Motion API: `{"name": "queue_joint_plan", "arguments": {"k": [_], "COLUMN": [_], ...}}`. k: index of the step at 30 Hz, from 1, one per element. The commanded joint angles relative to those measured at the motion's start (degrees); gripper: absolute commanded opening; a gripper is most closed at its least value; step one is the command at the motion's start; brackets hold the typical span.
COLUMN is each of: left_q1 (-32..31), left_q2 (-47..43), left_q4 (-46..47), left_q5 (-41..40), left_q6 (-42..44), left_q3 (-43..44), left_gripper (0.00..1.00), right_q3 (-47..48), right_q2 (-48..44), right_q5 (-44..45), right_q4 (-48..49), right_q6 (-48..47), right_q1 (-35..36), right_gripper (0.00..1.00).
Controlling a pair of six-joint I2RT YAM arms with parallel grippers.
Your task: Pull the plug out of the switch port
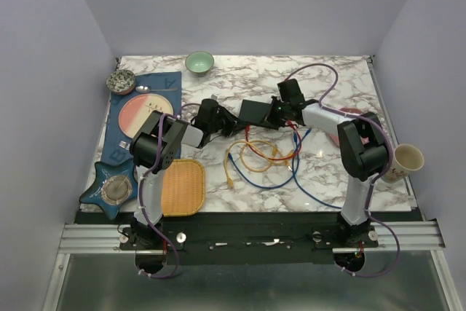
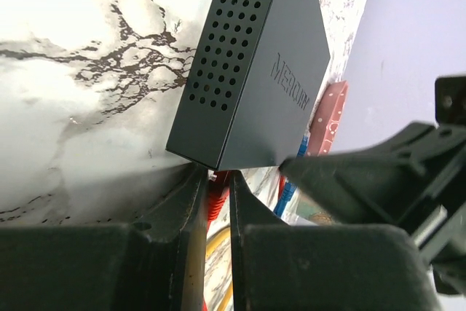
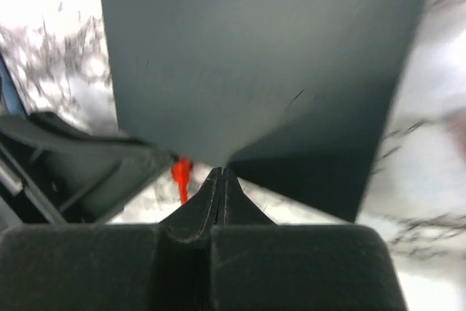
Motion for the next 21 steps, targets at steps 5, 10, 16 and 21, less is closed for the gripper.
{"name": "queue_joint_plan", "arguments": {"k": [5,10,16,21], "left_q1": [0.3,0.3,0.3,0.3], "left_q2": [2.8,1.7,0.4,-2.0], "left_q4": [-5.2,-5.4,-6.1,-7.8], "left_q5": [0.3,0.3,1.8,2.5], "left_q6": [0.2,0.7,2.4,4.4], "left_q3": [-1.4,-2.2,-3.8,-6.5], "left_gripper": [0.0,0.0,0.0,0.0], "right_q3": [-1.7,2.1,9.3,11.5], "right_q2": [1.3,4.9,9.1,10.3], "right_q5": [1.2,2.1,5.1,5.8], "right_q4": [-3.2,-5.1,-8.3,-9.1], "right_q6": [-1.7,-1.0,-1.5,-1.4], "right_q1": [5.2,5.2,5.1,5.1], "right_gripper": [0.0,0.0,0.0,0.0]}}
